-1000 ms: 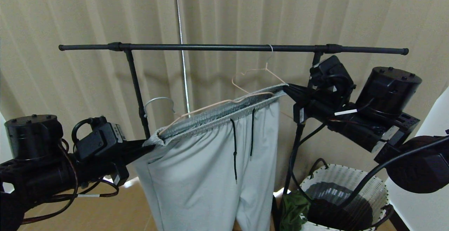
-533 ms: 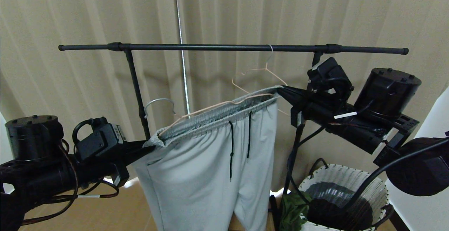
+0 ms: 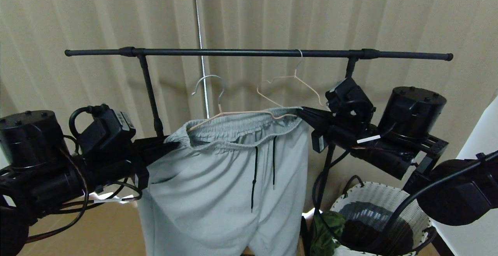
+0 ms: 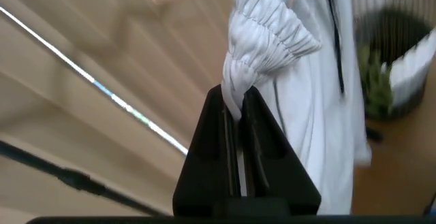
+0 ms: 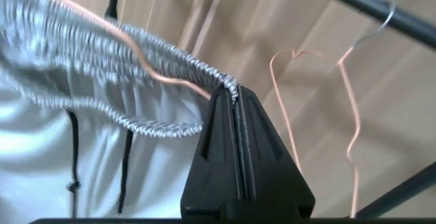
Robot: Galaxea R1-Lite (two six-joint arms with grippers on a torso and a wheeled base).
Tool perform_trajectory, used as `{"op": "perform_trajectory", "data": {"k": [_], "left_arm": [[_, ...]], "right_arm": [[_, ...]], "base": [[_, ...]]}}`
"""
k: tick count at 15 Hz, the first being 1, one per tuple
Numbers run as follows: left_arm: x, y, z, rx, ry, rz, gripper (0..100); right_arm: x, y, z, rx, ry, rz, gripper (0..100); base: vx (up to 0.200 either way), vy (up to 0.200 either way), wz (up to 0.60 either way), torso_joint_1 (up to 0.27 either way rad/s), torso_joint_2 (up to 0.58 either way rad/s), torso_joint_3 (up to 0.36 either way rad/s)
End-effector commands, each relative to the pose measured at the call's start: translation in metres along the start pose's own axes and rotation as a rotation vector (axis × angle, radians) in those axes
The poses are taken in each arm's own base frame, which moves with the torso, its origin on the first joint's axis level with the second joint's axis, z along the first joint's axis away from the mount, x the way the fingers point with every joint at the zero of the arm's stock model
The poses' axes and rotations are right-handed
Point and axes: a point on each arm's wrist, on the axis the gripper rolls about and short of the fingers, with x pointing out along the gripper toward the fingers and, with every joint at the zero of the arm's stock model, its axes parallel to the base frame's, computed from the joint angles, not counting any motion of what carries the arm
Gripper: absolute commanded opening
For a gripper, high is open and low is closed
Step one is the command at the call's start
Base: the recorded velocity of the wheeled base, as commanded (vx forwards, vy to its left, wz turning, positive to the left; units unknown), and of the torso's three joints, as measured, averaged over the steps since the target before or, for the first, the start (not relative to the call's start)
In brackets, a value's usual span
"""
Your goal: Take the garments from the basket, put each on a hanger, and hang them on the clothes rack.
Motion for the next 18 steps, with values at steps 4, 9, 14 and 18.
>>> {"op": "perform_trajectory", "data": {"k": [4,9,14,18], "left_arm": [[0.009,-0.008,0.021,-0.048,-0.088,-0.041,0],[0.016,-0.008,0.03,-0.071,-0.069,0.06,0],[0.017,-0.012,0.033,-0.094,-0.068,0.064,0],[0.021,-0.021,0.037,-0.112,-0.085,0.022,0]], "right_arm": [[0.007,0.016,-0.014,0.001,0.044,0.052,0],[0.002,0.019,-0.012,-0.007,0.045,0.059,0],[-0.005,0.018,-0.008,-0.041,0.033,0.054,100],[0.002,0.018,-0.008,-0.121,0.026,0.057,100]], "base": [[0.0,0.0,0.0,0.0,0.0,0.0],[0.0,0.0,0.0,0.0,0.0,0.0],[0.0,0.0,0.0,0.0,0.0,0.0],[0.0,0.0,0.0,0.0,0.0,0.0]]}}
